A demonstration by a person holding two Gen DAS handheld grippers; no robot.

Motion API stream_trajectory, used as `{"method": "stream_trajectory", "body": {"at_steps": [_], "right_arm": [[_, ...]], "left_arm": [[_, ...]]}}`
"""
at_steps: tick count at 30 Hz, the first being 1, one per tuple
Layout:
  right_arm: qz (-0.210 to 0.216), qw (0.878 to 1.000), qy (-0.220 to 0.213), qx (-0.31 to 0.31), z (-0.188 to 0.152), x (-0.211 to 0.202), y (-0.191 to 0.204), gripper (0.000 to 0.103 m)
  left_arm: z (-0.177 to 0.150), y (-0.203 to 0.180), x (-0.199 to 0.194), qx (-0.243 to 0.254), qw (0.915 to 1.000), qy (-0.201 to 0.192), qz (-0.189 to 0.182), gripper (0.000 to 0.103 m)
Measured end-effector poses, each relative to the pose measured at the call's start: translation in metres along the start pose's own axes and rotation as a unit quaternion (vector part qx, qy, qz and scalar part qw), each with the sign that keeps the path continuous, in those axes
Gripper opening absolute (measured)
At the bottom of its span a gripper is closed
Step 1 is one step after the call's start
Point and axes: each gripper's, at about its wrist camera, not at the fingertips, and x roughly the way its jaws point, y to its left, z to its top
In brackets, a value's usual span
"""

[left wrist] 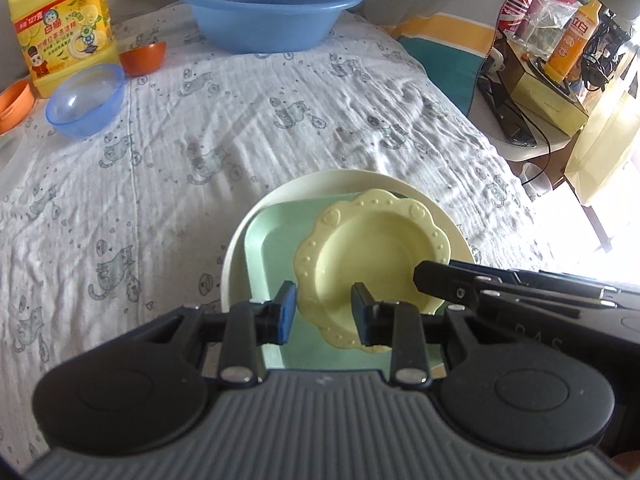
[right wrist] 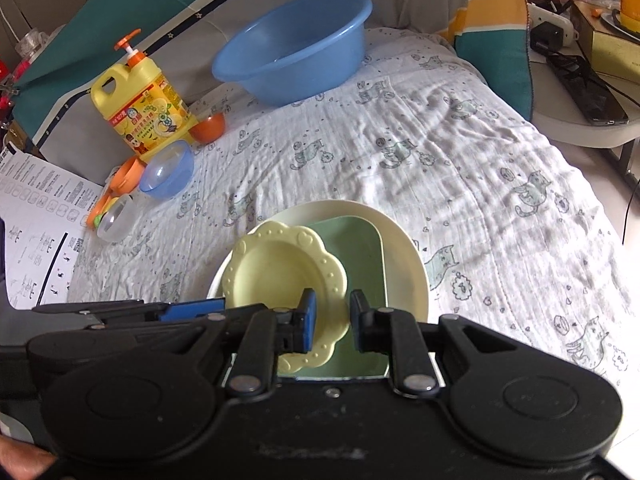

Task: Organize plates and bowls
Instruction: 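Lower the yellow plate into the green tray and open the right gripper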

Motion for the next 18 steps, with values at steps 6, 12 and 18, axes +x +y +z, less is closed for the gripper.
{"method": "stream_trajectory", "body": {"at_steps": [6, 12, 18], "right_arm": [[0.002, 1.0, 0.01, 0.008, -0.003, 0.01, -0.003, 0.019], [0.0, 1.0, 0.013, 0.004, -0.004, 0.019, 0.001, 0.019], [-0.003, 1.0, -0.007, 0.007, -0.001, 0.013, -0.001, 0.036]], "left_arm": [[-0.001, 0.002, 0.008, 0.001, 0.9999, 0.01, 0.006, 0.029], [0.001, 0.005, 0.015, 0.003, 0.9998, 0.011, 0.014, 0.029], [0.004, 0.014, 0.004, 0.001, 0.999, -0.011, 0.043, 0.067]]}}
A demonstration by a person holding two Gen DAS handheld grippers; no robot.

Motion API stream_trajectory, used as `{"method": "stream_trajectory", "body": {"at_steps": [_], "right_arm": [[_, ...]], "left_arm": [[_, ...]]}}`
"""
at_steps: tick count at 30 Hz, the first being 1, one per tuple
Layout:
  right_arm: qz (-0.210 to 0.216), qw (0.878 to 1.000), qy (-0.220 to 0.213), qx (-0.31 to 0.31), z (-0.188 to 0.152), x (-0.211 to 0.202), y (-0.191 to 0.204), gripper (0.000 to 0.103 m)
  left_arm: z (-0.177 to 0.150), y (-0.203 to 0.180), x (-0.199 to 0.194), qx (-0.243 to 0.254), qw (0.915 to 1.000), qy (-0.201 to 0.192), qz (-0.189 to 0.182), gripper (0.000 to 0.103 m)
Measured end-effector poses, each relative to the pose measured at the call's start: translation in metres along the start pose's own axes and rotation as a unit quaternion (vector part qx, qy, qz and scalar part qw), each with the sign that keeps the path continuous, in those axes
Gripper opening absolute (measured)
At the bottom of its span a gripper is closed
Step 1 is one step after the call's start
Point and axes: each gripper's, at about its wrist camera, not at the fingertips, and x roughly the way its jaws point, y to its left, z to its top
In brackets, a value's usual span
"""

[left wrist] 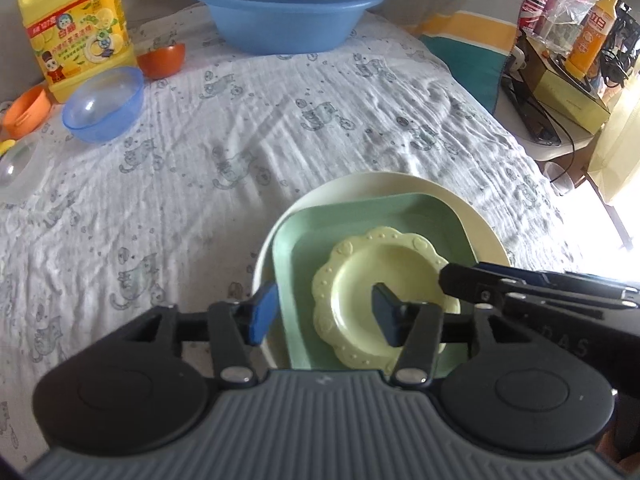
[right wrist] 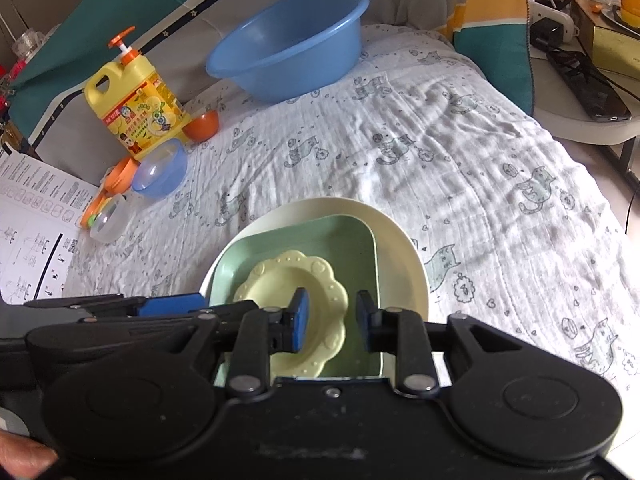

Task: Organize plates and bowls
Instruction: 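Lower the yellow plate into the green tray and open the right gripper, then move the right gripper to the blue bowl and grasp its rim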

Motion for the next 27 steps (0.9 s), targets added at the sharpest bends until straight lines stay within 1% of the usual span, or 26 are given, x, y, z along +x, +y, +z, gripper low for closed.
{"method": "stream_trajectory", "body": {"at_steps": [1, 2, 3, 4, 5, 6, 9, 18, 21, 27], "right_arm": [[-0.001, 1.0, -0.006, 0.003, 0.001, -0.003, -0.001, 0.043], [-0.005, 1.0, -0.015, 0.007, 0.003, -0.007, -0.004, 0.063], [-0.01, 1.0, -0.024, 0.009, 0.003, -0.01, -0.005, 0.085], [-0.014, 0.999, -0.034, 0.008, 0.004, -0.014, -0.005, 0.093], [-0.015, 0.999, -0.042, 0.006, 0.005, -0.017, -0.005, 0.098], [-0.018, 0.999, -0.046, 0.004, 0.005, -0.018, -0.003, 0.098], [-0.024, 0.998, -0.051, 0.001, 0.006, -0.021, 0.001, 0.102], [-0.037, 0.998, -0.049, -0.019, 0.01, -0.022, 0.021, 0.103], [-0.038, 0.998, -0.048, -0.031, 0.011, -0.023, 0.032, 0.103], [-0.038, 0.996, -0.047, -0.059, 0.015, -0.022, 0.059, 0.103]], "left_arm": [[0.0, 0.004, -0.003, -0.006, 0.9999, -0.007, 0.008, 0.078], [0.001, 0.01, -0.007, -0.015, 0.9997, -0.013, 0.013, 0.083], [0.002, 0.015, -0.009, -0.024, 0.9995, -0.018, 0.013, 0.091], [0.002, 0.02, -0.013, -0.033, 0.9992, -0.022, 0.008, 0.097], [0.003, 0.024, -0.017, -0.041, 0.9988, -0.027, 0.003, 0.099], [0.002, 0.027, -0.019, -0.046, 0.9984, -0.032, 0.0, 0.102], [0.001, 0.032, -0.024, -0.054, 0.9979, -0.035, -0.002, 0.102], [-0.006, 0.049, -0.034, -0.071, 0.9968, -0.037, -0.006, 0.103], [-0.008, 0.058, -0.039, -0.079, 0.9959, -0.043, -0.007, 0.103], [-0.013, 0.084, -0.047, -0.099, 0.9937, -0.053, 0.001, 0.103]]}}
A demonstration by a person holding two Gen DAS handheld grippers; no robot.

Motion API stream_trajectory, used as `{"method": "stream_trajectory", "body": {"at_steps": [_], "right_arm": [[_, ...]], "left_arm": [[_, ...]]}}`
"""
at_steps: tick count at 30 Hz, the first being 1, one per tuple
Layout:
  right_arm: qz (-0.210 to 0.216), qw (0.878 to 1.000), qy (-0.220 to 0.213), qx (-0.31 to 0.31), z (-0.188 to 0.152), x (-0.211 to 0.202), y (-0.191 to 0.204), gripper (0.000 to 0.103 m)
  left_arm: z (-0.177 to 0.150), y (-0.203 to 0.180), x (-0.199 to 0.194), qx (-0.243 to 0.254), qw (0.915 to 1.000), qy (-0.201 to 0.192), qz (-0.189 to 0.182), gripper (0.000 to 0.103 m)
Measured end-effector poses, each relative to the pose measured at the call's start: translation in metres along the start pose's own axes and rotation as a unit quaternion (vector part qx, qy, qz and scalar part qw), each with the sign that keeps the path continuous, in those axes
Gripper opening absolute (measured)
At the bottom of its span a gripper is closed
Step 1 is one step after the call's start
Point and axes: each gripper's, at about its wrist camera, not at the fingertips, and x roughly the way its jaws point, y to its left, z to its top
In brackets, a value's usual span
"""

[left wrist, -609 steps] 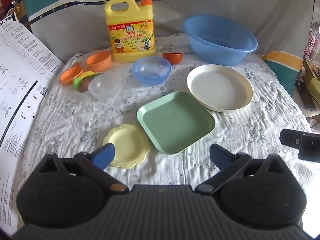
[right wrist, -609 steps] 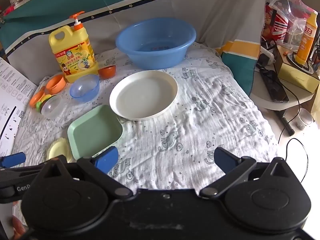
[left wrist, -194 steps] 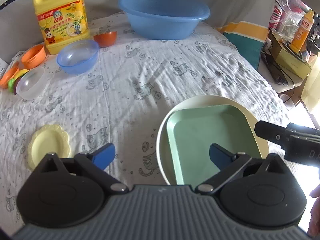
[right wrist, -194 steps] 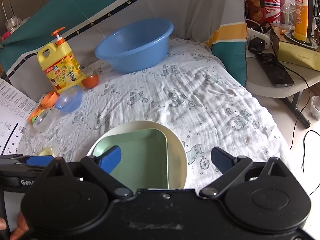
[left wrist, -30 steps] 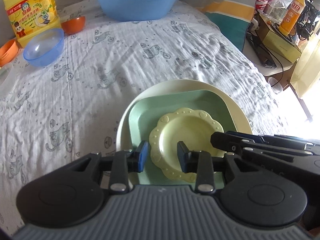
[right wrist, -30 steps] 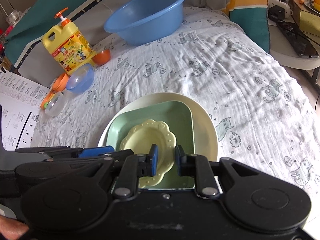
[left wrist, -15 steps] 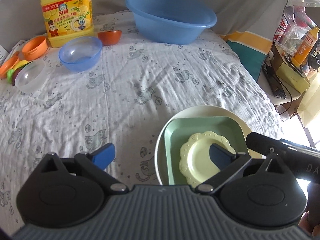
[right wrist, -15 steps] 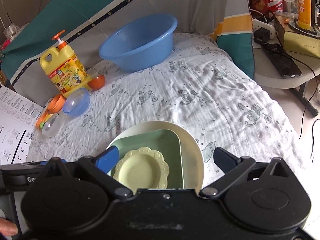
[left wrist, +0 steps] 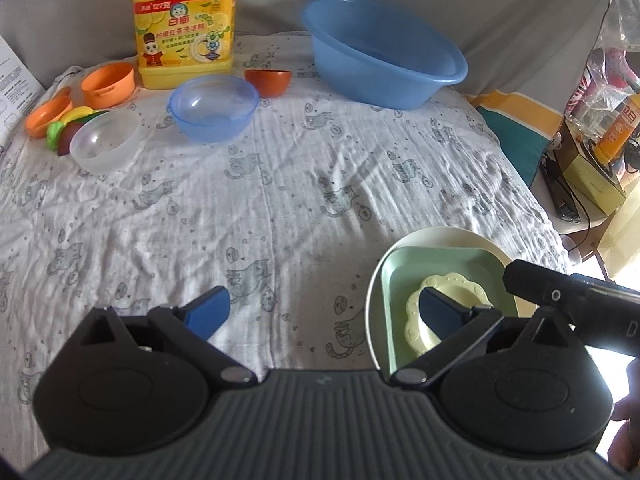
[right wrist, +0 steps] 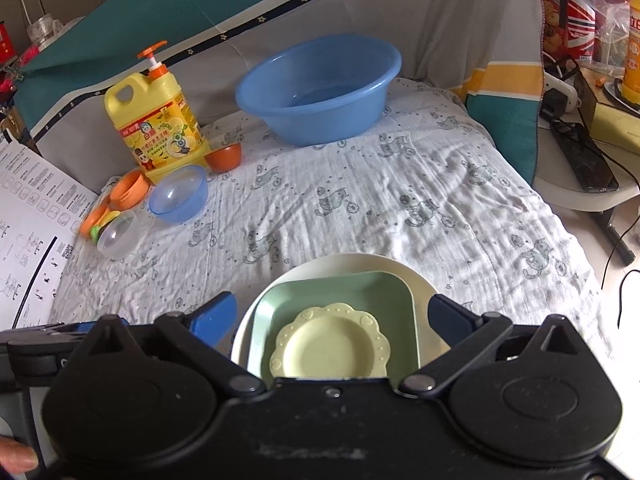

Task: Organize plates and bowls
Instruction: 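Move the right gripper to the blue bowl and grasp its rim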

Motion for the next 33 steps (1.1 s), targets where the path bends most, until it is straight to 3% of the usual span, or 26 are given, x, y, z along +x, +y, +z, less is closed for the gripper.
{"method": "stream_trajectory", "body": {"at_steps": [19, 33], "right_arm": [[0.016, 0.995, 0.016, -0.101, 0.018, 0.03, 0.119, 0.103], [0.025, 0.989, 0.032, -0.14, 0.041, 0.078, 0.177, 0.103]], "left_arm": [[0.006, 0.11, -0.022, -0.081, 0.9959, -0.029, 0.03, 0.103], [0.04, 0.17, -0.007, -0.096, 0.9919, -0.049, 0.068, 0.103]]}}
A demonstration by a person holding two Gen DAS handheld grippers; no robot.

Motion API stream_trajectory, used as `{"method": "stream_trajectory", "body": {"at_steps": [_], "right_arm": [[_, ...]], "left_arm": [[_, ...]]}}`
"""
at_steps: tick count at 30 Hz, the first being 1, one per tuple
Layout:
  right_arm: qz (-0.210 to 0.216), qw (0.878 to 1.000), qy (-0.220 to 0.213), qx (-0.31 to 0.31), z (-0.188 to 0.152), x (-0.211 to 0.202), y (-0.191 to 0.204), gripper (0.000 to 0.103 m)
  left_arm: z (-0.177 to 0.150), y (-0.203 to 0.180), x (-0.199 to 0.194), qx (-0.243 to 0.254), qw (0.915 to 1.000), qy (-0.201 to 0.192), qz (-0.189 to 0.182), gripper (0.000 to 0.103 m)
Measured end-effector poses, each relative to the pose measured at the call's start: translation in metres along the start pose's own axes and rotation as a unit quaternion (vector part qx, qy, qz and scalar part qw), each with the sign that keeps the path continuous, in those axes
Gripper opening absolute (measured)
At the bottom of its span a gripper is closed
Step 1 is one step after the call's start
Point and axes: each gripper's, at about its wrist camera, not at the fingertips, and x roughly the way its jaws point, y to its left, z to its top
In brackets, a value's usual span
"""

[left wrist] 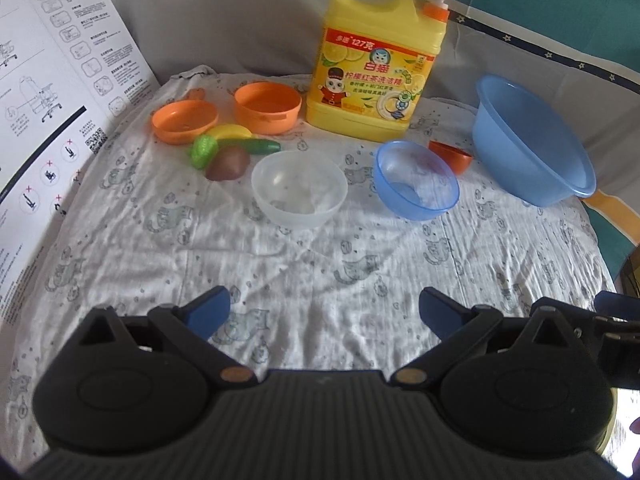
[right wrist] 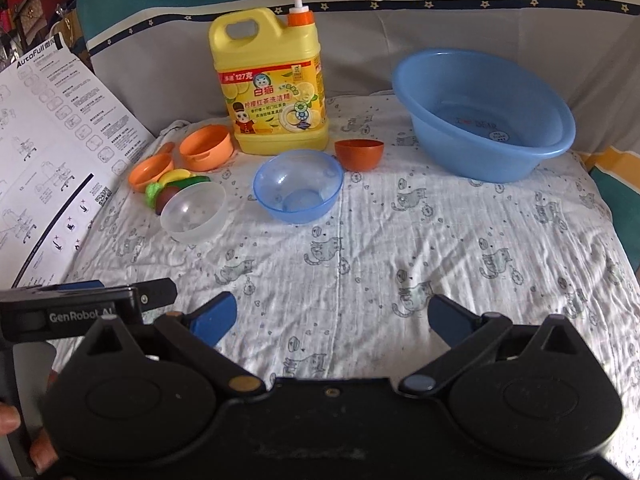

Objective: Organize plates and bowls

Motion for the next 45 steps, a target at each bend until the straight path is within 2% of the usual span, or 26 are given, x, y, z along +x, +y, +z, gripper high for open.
{"method": "stream_trajectory", "body": {"at_steps": [8, 15, 22, 26, 29, 34, 38, 40, 42, 45], "right_arm": [[-0.001, 1.0, -0.001, 0.007, 0.037, 0.034, -0.004, 0.103], [-0.004, 0.998, 0.006, 0.061, 0.082, 0.074, -0.023, 0.103], [-0.01, 0.996, 0.014, 0.09, 0.104, 0.11, -0.041, 0.103], [-0.005, 0.993, 0.025, 0.115, 0.11, 0.129, -0.054, 0.096], [-0.001, 0.991, 0.027, 0.128, 0.112, 0.14, -0.059, 0.087], [0.021, 0.988, 0.034, 0.147, 0.113, 0.152, -0.063, 0.07], [0.038, 0.986, 0.044, 0.155, 0.11, 0.16, -0.062, 0.047], [0.052, 0.984, 0.049, 0.163, 0.107, 0.165, -0.062, 0.038], [0.064, 0.981, 0.053, 0.173, 0.104, 0.17, -0.063, 0.021], [0.073, 0.981, 0.055, 0.169, 0.1, 0.171, -0.059, 0.012]], "left_arm": [[0.048, 0.002, 0.026, 0.015, 0.9995, -0.019, 0.017, 0.103], [0.089, -0.018, 0.058, 0.045, 0.9983, -0.029, 0.022, 0.103], [0.111, -0.04, 0.092, 0.077, 0.9965, -0.023, 0.022, 0.102], [0.115, -0.044, 0.109, 0.084, 0.9963, -0.01, 0.014, 0.097], [0.115, -0.051, 0.117, 0.104, 0.9946, -0.006, 0.006, 0.094], [0.116, -0.06, 0.129, 0.119, 0.9928, 0.009, -0.009, 0.078], [0.115, -0.068, 0.137, 0.124, 0.9918, 0.019, -0.024, 0.067], [0.114, -0.071, 0.14, 0.125, 0.9911, 0.026, -0.037, 0.052], [0.112, -0.074, 0.143, 0.125, 0.9905, 0.033, -0.047, 0.042], [0.108, -0.077, 0.145, 0.127, 0.9901, 0.035, -0.047, 0.033]]}}
